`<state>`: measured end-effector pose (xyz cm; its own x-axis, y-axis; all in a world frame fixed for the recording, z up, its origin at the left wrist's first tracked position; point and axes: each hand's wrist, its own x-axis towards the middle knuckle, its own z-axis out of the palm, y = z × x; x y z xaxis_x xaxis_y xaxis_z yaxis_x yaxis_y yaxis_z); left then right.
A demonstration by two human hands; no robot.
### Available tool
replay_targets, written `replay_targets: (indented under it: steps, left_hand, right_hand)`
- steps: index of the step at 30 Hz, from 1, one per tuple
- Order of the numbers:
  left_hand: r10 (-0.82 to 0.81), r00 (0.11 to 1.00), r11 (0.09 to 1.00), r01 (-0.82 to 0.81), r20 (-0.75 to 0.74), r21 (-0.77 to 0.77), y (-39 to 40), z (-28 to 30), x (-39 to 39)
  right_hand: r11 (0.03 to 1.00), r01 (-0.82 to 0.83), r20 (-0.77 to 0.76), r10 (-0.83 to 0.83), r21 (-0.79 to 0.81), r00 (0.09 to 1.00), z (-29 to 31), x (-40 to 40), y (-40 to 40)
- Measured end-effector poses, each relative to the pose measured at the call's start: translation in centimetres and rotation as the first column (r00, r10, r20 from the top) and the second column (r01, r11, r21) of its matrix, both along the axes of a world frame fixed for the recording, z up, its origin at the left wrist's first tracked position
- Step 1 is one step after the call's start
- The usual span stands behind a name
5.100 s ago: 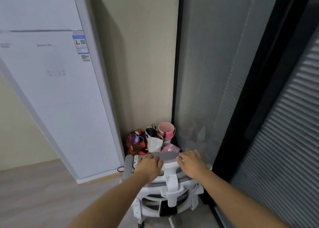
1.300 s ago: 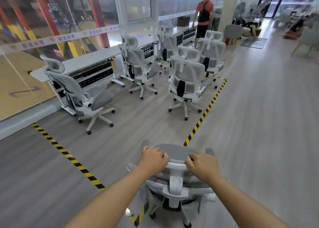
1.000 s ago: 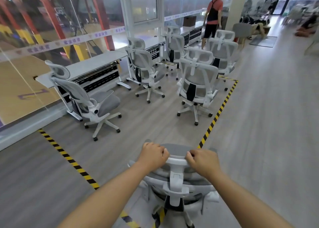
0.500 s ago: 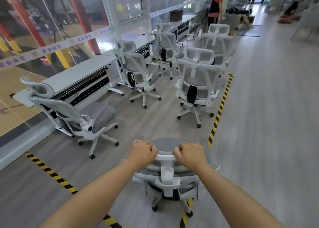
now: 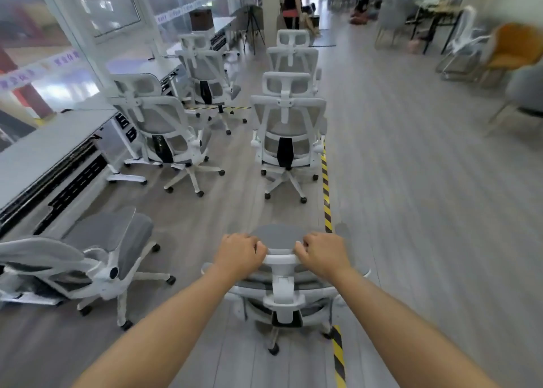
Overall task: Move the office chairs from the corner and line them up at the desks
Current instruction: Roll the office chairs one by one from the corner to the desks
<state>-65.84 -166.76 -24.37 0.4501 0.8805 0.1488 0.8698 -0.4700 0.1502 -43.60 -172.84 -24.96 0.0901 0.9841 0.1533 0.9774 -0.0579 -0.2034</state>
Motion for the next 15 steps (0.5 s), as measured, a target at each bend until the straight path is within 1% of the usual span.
replay_targets:
  steps: [6, 11, 15]
  left_hand:
    - [-0.04, 0.998, 0.999, 0.04, 0.05, -0.004, 3.0, -0.2, -2.6]
    - [-0.06, 0.998, 0.998, 0.06, -0.022, -0.003, 4.5, 0.0, -3.0]
    - [-0.056, 0.997, 0.998, 0.056, -0.048, -0.004, 5.3, 0.2, -3.7]
  right_hand:
    - [0.999, 0.042, 0.005, -0.042, 0.034, 0.999, 0.0, -2.9, 1.3]
    - [0.996, 0.024, -0.032, -0.022, 0.082, 0.999, 0.4, -3.4, 2.6]
    - [0.998, 0.03, -0.023, -0.029, 0.051, 0.999, 0.4, -4.1, 3.6]
